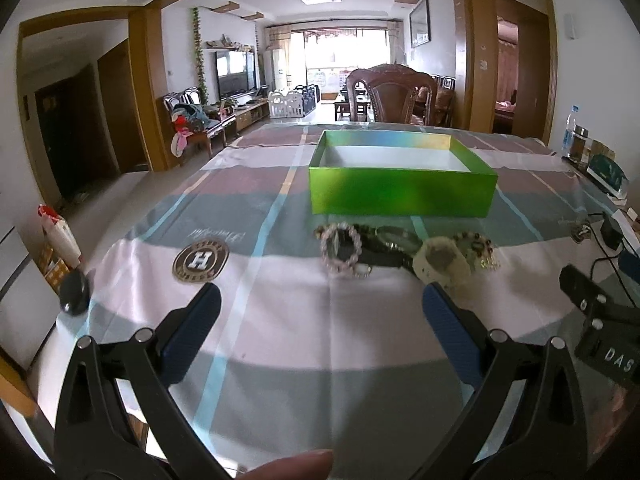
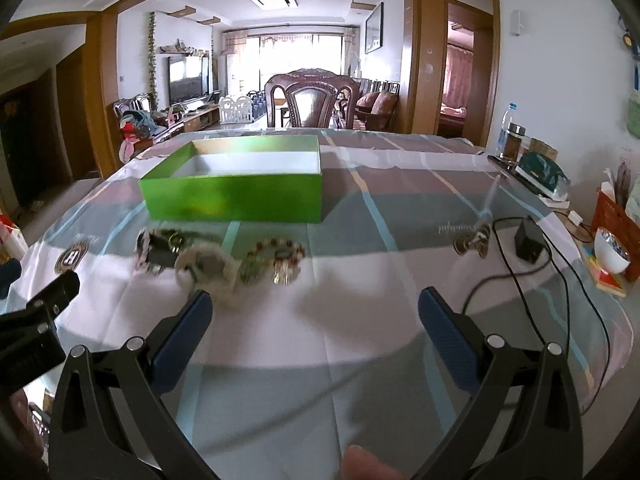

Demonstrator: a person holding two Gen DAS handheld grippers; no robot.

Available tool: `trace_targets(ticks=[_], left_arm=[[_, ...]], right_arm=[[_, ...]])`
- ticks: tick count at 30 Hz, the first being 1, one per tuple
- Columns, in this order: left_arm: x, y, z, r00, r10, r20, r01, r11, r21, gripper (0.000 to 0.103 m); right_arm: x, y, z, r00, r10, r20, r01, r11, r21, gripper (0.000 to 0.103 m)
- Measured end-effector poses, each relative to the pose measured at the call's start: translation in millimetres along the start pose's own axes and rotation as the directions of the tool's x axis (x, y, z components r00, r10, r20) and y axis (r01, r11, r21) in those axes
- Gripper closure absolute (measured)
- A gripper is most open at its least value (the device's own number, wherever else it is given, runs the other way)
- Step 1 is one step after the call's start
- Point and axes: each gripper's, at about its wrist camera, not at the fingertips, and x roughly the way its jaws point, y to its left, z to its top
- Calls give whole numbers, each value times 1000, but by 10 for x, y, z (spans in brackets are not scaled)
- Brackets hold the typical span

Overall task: Organize jewelry
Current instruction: 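Move both tools toward the row of jewelry beside the green box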

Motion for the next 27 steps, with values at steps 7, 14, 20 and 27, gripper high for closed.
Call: trace_targets(ticks=[7, 14, 20, 27], left_arm=[[-253, 9, -145, 1000, -21, 2, 21, 1000, -17, 3], [-518, 35, -236, 999, -37, 12, 37, 999, -12, 3], [-636, 94, -236, 999, -40, 24, 41, 999, -21, 3], [-622, 95, -242, 999, -38, 17, 39, 999, -25, 3]], right_arm=[[-303, 51, -158, 1000, 5, 19, -5, 1000, -9, 3], [-612, 92, -183, 998, 13, 55, -12, 1000, -11, 3], [-752, 75, -167, 997, 1, 79, 0, 1000, -5, 3], [-710, 45, -185, 998, 2, 68, -2, 1000, 4, 3]])
